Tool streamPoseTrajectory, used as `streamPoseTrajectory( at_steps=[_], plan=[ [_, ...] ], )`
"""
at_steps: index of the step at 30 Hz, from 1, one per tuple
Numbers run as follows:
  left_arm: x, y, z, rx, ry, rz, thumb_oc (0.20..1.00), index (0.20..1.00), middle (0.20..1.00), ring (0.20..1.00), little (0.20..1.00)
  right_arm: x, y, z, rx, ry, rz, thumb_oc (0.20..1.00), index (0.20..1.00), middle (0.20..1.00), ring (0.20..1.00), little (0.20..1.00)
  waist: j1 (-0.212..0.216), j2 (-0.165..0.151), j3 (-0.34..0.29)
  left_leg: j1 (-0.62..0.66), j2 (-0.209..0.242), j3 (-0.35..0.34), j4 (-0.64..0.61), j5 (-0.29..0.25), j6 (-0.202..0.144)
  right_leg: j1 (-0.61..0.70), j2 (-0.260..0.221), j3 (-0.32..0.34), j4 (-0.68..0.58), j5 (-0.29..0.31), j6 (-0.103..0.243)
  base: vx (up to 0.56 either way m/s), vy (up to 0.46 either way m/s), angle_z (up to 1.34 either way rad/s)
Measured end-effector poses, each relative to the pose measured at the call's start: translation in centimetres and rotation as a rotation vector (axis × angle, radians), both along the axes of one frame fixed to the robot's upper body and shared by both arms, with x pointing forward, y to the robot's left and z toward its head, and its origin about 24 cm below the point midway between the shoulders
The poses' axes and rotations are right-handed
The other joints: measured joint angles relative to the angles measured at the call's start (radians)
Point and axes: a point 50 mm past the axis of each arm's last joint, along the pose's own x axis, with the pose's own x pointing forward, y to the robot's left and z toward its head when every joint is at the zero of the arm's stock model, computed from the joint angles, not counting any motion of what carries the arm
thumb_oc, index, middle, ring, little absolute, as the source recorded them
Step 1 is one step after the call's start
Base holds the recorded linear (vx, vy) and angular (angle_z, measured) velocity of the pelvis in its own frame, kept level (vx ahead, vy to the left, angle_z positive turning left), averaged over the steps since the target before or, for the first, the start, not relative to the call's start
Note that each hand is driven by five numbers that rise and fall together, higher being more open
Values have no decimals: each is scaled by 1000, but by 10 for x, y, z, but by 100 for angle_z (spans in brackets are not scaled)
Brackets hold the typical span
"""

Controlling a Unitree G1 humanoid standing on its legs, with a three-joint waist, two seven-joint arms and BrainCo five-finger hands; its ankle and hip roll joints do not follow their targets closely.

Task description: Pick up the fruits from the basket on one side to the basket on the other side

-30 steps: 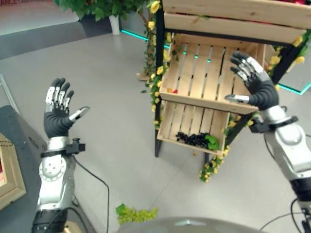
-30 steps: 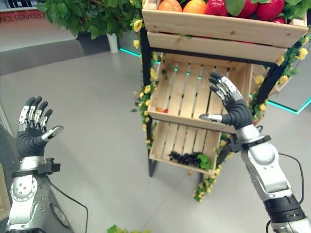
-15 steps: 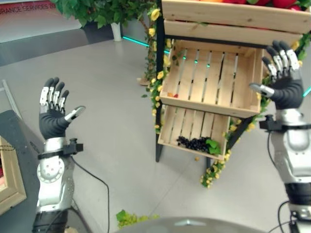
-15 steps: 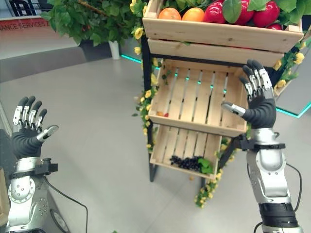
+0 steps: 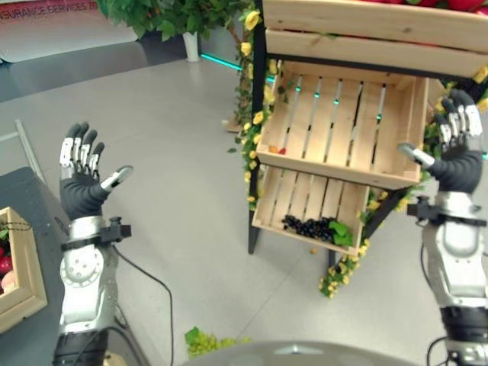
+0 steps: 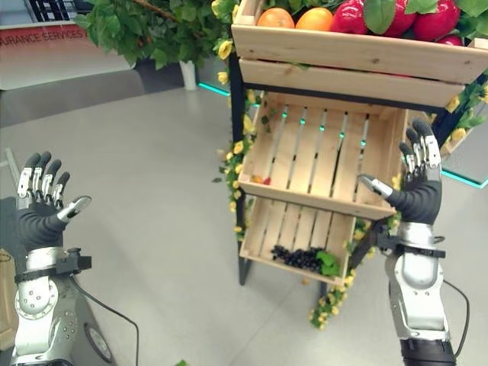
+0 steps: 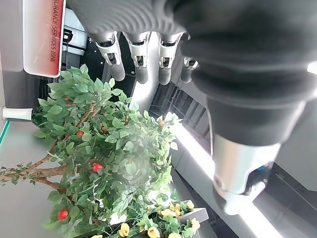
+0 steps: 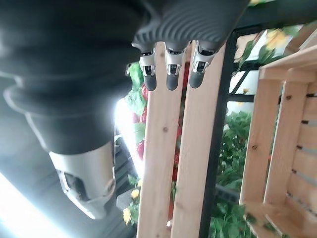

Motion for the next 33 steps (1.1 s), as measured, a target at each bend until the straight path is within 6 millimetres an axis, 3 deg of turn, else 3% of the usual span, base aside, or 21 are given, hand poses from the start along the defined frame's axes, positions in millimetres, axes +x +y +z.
streamPoseTrajectory(
  at_steps=[12,25,28,31,33],
  plan=[
    [-1,-3,-1,9,-21,20,1000,1000,1000,1000,1000,-5,-3,-12,31,23,-42,1000,1000,1000,1000,1000,-45,-7,-8,35,-1,47,-27,0,0,-2,2,46,-13,15,4,2,0,-11],
    [-2,-3,-6,-3,-16,28,1000,1000,1000,1000,1000,-9,-4,-18,-4,49,-72,1000,1000,1000,1000,1000,-44,-6,-11,40,-2,58,-30,0,0,-2,4,59,-20,22,5,0,0,-3],
    [-2,8,-29,-21,80,84,1000,1000,1000,1000,1000,-9,-12,-35,-8,119,-124,1000,1000,1000,1000,1000,-44,-4,-15,40,-2,58,-29,0,0,-2,3,59,-20,22,5,0,0,0],
    [-6,24,-79,-43,304,176,1000,1000,1000,1000,1000,-12,-28,-72,-8,283,-220,1000,1000,1000,1000,1000,-44,0,-24,41,-2,58,-30,-1,1,-2,3,59,-21,22,5,-21,3,1],
    [-17,32,-126,-47,534,226,1000,1000,1000,1000,1000,-18,-39,-112,-9,473,-275,1000,1000,1000,1000,1000,-44,-1,-27,36,-1,56,-27,0,0,-4,4,57,-22,22,4,-46,4,3]
  ],
)
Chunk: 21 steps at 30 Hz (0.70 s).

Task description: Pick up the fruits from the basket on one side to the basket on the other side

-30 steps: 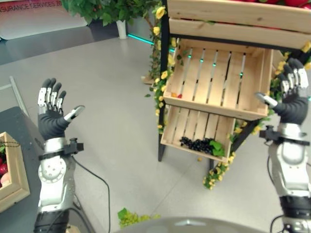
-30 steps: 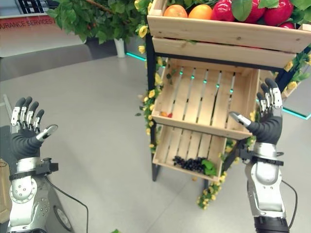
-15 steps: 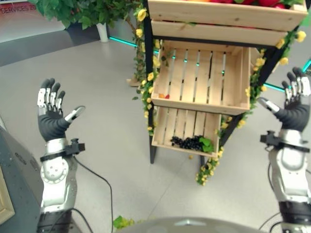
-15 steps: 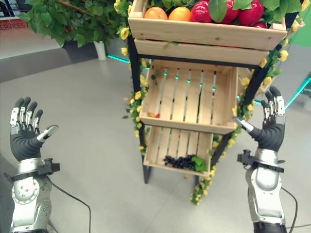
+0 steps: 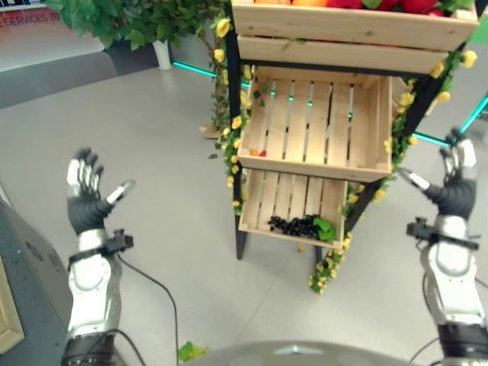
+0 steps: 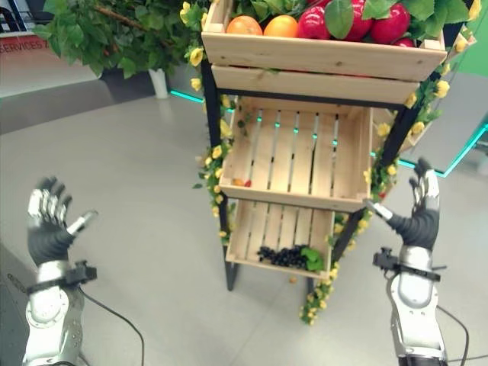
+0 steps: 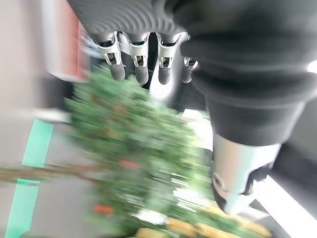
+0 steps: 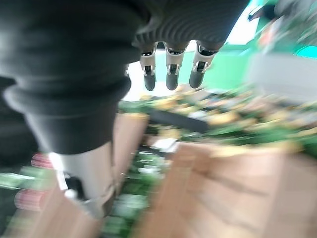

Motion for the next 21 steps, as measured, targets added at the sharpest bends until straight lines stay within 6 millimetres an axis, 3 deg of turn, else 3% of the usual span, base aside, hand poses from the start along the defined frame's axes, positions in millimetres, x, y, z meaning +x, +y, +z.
streamPoseTrajectory(
  at_steps=[1,2,3,4,7,9,16,17,18,21],
  plan=[
    [-12,0,-27,-14,137,10,1000,1000,1000,1000,1000,-10,-2,-30,35,128,-25,1000,1000,1000,1000,1000,0,6,6,-5,0,-2,4,0,0,-2,0,-2,1,0,0,-36,5,4],
    [-14,0,-39,-16,201,4,1000,1000,1000,1000,1000,-10,-3,-40,42,174,-28,1000,1000,1000,1000,1000,0,-2,3,-2,0,-4,5,0,0,2,0,-4,2,0,0,-16,3,5],
    [-26,-3,-61,-31,336,2,1000,1000,1000,1000,1000,-22,-2,-67,68,318,-33,1000,1000,1000,1000,1000,0,-3,5,-4,0,-6,5,0,0,1,0,-6,0,0,-1,-14,1,4],
    [-31,-7,-66,-39,364,-5,1000,1000,1000,1000,1000,-31,-1,-75,80,367,-36,1000,1000,1000,1000,1000,0,-4,13,-5,0,-6,4,-2,3,0,-1,-6,-1,0,-1,-14,6,7],
    [-70,-7,-104,-79,597,20,1000,1000,1000,1000,1000,-70,8,-130,204,616,-72,1000,1000,1000,1000,1000,1,0,19,-6,0,-14,4,0,0,5,-1,-15,-4,-1,-1,-7,4,6],
    [-88,-7,-115,-85,681,27,1000,1000,1000,1000,1000,-90,14,-150,249,731,-69,1000,1000,1000,1000,1000,1,1,27,-11,0,-19,4,1,0,5,-1,-19,-8,0,-1,-15,9,5],
    [-156,-24,-153,-96,1084,-47,1000,1000,1000,1000,1000,-147,32,-191,342,1053,-73,1000,1000,1000,1000,1000,2,11,30,-18,-1,-24,8,0,1,4,-1,-25,-13,0,-1,-3,3,2],
    [-161,-25,-155,-97,1119,-61,1000,1000,1000,1000,1000,-148,33,-193,345,1078,-63,1000,1000,1000,1000,1000,2,9,28,-18,-1,-24,8,0,1,4,-1,-25,-12,0,-1,0,0,0],
    [-168,-30,-158,-87,1173,-107,1000,1000,1000,1000,1000,-168,36,-200,366,1170,-72,1000,1000,1000,1000,1000,4,13,31,-18,0,-24,8,-3,5,4,-1,-25,-12,0,-1,0,0,0],
    [-170,-37,-161,-99,1200,-152,1000,1000,1000,1000,1000,-187,42,-208,422,1278,-89,1000,1000,1000,1000,1000,3,12,31,-18,0,-25,8,-3,5,5,-1,-26,-11,0,-1,0,0,0]
  ],
)
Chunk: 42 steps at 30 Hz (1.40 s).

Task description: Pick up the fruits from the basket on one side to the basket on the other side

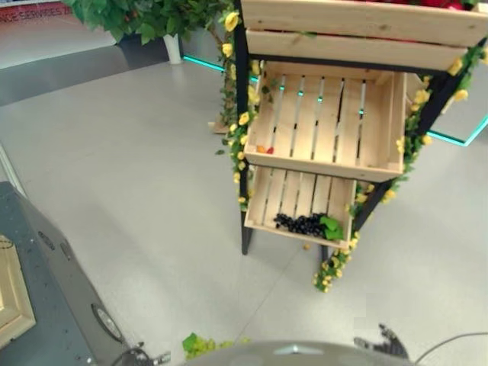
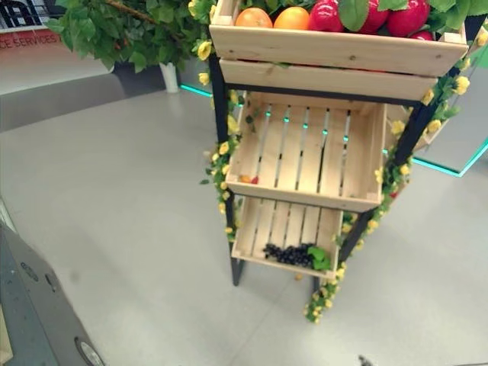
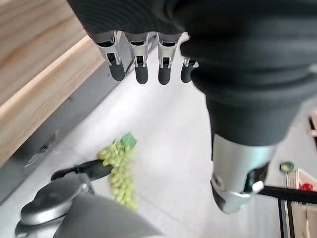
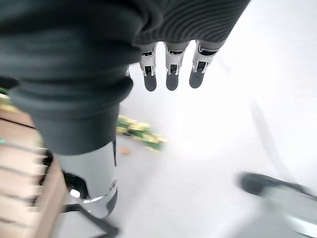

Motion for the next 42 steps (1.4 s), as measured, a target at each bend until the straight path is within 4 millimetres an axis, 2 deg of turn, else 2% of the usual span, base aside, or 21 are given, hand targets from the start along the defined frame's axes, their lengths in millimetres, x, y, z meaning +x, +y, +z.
streamPoseTrajectory(
  at_steps=[2,5,7,12,19,37,42],
  plan=[
    [1,-4,-2,-27,7,-13,1000,1000,1000,1000,1000,-20,3,-3,26,86,-19,1000,1000,1000,1000,1000,-1,1,0,0,1,-1,-1,-1,0,0,0,-1,0,0,0,0,0,0],
    [1,-8,-3,-44,28,-47,1000,1000,1000,1000,1000,-29,5,-5,43,136,-28,1000,1000,1000,1000,1000,-3,1,0,0,1,-1,-3,-1,0,0,0,-1,-1,0,0,0,0,0],
    [2,-10,-4,-56,39,-64,1000,1000,1000,1000,1000,-26,6,-5,52,129,-23,1000,1000,1000,1000,1000,-2,1,0,0,1,0,-3,-1,0,0,1,-1,-2,0,0,0,0,0],
    [2,-13,-5,-58,60,-109,1000,1000,1000,1000,1000,-5,11,-5,62,67,32,1000,1000,1000,1000,1000,-2,1,-1,0,1,-1,-3,-1,0,-1,1,0,-2,1,-1,0,0,0],
    [2,-14,-5,-55,61,-121,1000,1000,1000,1000,1000,10,17,-6,67,31,53,1000,1000,1000,1000,1000,-1,0,-2,0,0,-1,-5,-1,0,0,1,-1,-4,1,-1,0,0,0],
    [5,-15,-5,-44,57,-135,1000,1000,1000,1000,1000,10,17,-5,55,29,49,1000,1000,1000,1000,1000,0,2,0,-1,0,-1,-6,-1,0,-2,1,-1,-5,1,-1,0,0,0],
    [12,-17,-5,-43,36,-156,1000,1000,1000,1000,1000,10,17,-5,56,29,46,1000,1000,1000,1000,1000,3,5,1,-20,1,-28,2,0,0,3,0,-28,-10,-1,-2,12,-11,13]
  ],
)
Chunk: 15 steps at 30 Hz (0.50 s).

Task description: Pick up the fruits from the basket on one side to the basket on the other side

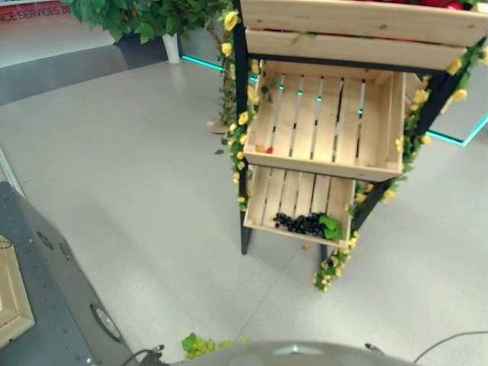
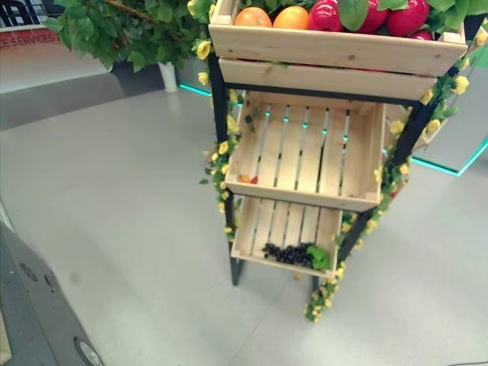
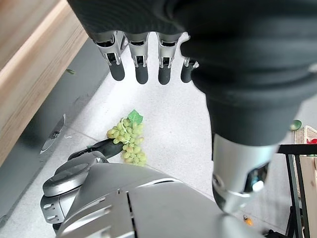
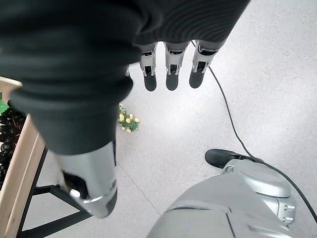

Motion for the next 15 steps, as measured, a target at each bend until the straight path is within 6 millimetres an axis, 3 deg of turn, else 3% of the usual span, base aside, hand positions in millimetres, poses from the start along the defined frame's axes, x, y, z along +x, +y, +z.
streamPoseTrajectory(
  at_steps=[15],
  plan=[
    [3,-5,-1,-2,-11,11,1000,1000,1000,1000,1000,3,-6,2,-21,-9,-7,1000,1000,1000,1000,1000,52,21,15,-50,0,-86,27,5,-4,48,13,-78,-57,0,-4,-31,-19,18]
  ],
)
